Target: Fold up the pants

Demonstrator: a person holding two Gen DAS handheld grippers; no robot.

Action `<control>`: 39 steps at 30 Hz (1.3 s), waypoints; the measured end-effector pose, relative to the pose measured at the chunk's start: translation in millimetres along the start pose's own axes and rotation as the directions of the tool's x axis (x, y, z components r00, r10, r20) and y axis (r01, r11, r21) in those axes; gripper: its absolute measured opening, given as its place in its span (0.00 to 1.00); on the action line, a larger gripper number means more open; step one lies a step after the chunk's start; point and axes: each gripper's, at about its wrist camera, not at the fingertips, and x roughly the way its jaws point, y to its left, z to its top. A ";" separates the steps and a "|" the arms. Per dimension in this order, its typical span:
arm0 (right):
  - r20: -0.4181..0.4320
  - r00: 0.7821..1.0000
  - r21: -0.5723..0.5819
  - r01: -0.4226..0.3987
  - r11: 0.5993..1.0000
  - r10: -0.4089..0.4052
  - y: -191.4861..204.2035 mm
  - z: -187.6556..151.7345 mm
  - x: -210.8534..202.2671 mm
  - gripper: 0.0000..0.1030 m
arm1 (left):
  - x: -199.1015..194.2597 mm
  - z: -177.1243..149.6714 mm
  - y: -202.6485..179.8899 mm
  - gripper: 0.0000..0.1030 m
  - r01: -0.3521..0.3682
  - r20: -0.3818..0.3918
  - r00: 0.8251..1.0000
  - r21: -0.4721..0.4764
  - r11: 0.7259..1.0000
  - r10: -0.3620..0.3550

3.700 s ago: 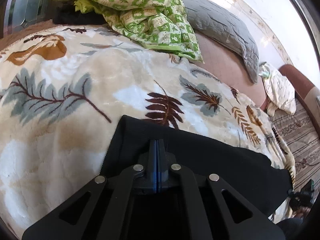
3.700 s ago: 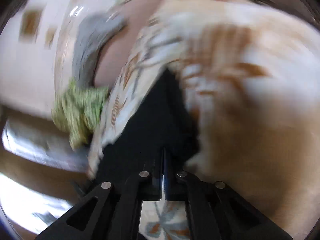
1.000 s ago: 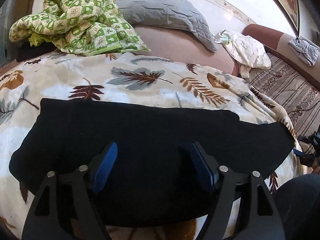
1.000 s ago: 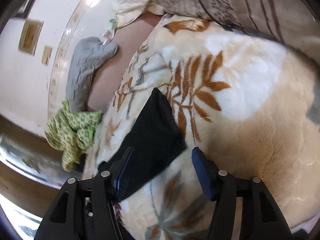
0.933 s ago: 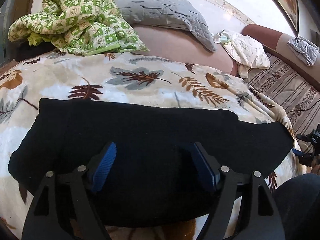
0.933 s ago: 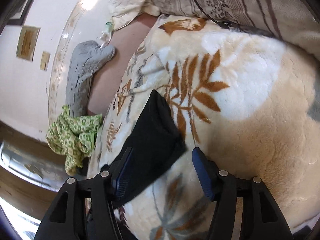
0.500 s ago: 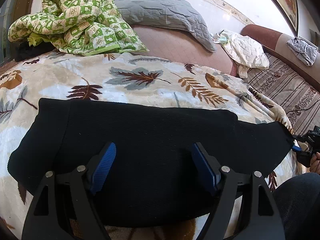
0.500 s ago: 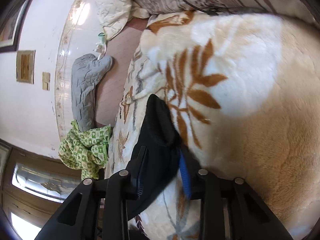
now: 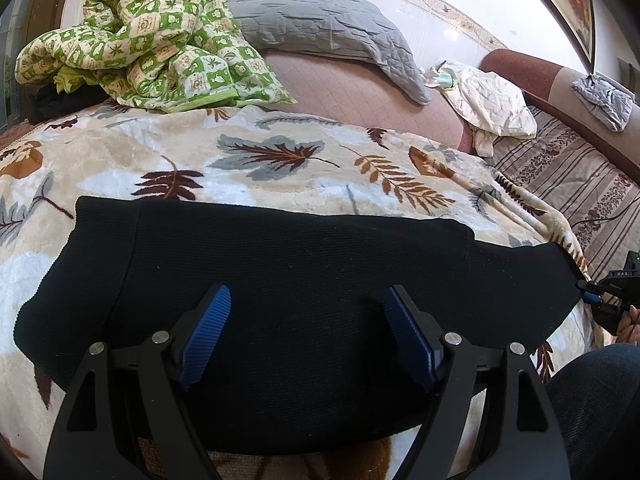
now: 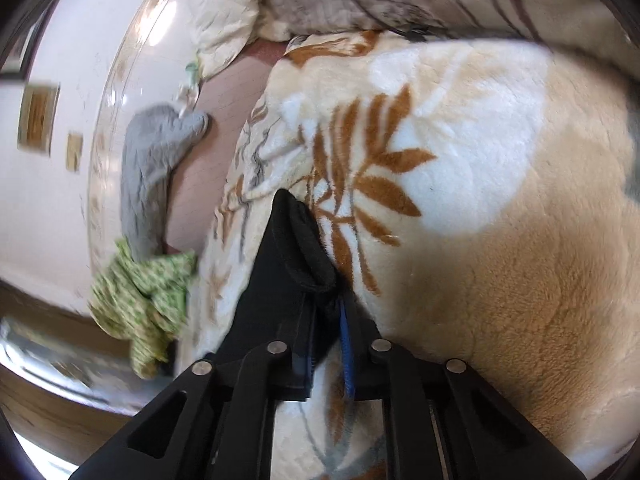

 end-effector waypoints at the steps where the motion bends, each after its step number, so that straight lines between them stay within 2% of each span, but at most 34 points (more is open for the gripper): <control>1: 0.005 1.000 -0.040 0.020 0.999 -0.020 5.5 -1.3 -1.5 0.08 | -0.2 0.1 0.0 0.77 0.000 0.000 1.000 0.000 1.000 0.000; 3: 0.035 0.997 -0.176 0.068 0.982 -0.063 25.7 -6.4 -5.1 0.08 | -0.2 -0.1 0.0 0.77 0.000 0.001 1.000 -0.001 1.000 0.000; 5: 0.048 0.998 -0.251 0.060 0.966 -0.050 38.4 -10.4 -6.7 0.08 | 0.0 -0.1 -0.1 0.77 0.000 0.001 1.000 -0.001 1.000 0.000; 8: 0.022 1.000 -0.333 -0.012 0.943 0.021 57.0 -22.3 -3.6 0.08 | 0.0 -0.3 -0.2 0.77 -0.002 0.001 1.000 0.000 1.000 0.002; 12: -0.078 0.990 -0.427 -0.142 0.893 0.120 91.8 -48.0 14.7 0.08 | 0.0 -0.6 -0.1 0.78 -0.001 0.002 1.000 0.000 1.000 0.001; 13: -0.124 0.979 -0.459 -0.202 0.865 0.163 107.2 -58.0 21.8 0.08 | 0.1 -0.8 -0.3 0.78 -0.001 0.002 1.000 -0.001 1.000 0.001; 15: -0.188 0.963 -0.520 -0.265 0.812 0.194 134.8 -77.5 34.5 0.08 | 0.1 -1.0 -0.3 0.78 -0.001 0.002 1.000 -0.001 1.000 0.001; 19: -0.315 0.922 -0.588 -0.375 0.717 0.224 178.0 -111.6 59.6 0.08 | -0.2 -1.7 0.1 0.78 -0.002 0.003 1.000 -0.001 1.000 0.002; 21: -0.387 0.890 -0.608 -0.442 0.659 0.240 201.2 -127.0 72.1 0.07 | -0.3 -2.0 0.3 0.78 -0.001 0.003 1.000 -0.002 1.000 0.001; 23: -0.442 0.869 -0.616 -0.474 0.629 0.222 213.7 -138.7 85.4 0.07 | -0.5 -2.4 0.8 0.78 0.003 0.007 1.000 -0.003 1.000 -0.003; 29: -0.528 0.840 -0.617 -0.479 0.625 0.123 225.2 -159.7 131.2 0.08 | 0.7 1.2 -2.6 0.79 0.010 0.009 1.000 -0.002 1.000 -0.009; 31: -0.566 0.816 -0.598 -0.502 0.625 0.114 227.5 -163.7 141.0 0.08 | -0.1 -0.1 -1.9 0.79 0.008 0.009 1.000 -0.002 1.000 -0.008; 35: -0.612 0.790 -0.604 -0.503 0.618 0.044 222.4 -177.3 154.9 0.08 | 0.0 -0.1 -2.3 0.80 0.007 0.010 1.000 -0.003 1.000 -0.007; 39: -0.616 0.785 -0.590 -0.509 0.627 0.058 218.0 -175.5 158.0 0.13 | 0.7 -0.4 -3.7 0.80 0.001 0.009 1.000 0.003 1.000 -0.001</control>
